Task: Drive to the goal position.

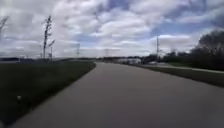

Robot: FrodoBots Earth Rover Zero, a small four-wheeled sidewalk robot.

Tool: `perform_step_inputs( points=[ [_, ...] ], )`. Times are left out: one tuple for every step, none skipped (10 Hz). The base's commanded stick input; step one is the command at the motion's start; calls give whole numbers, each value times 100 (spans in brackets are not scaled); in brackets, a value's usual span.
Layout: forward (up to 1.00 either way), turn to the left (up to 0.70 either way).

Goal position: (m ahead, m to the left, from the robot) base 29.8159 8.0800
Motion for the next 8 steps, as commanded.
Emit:
perform_step_inputs(
  points=[
    [97,0],
    [97,0],
    [97,0],
    [97,0],
    [96,0],
    [98,0],
    [98,0],
    [98,0]
  ],
)
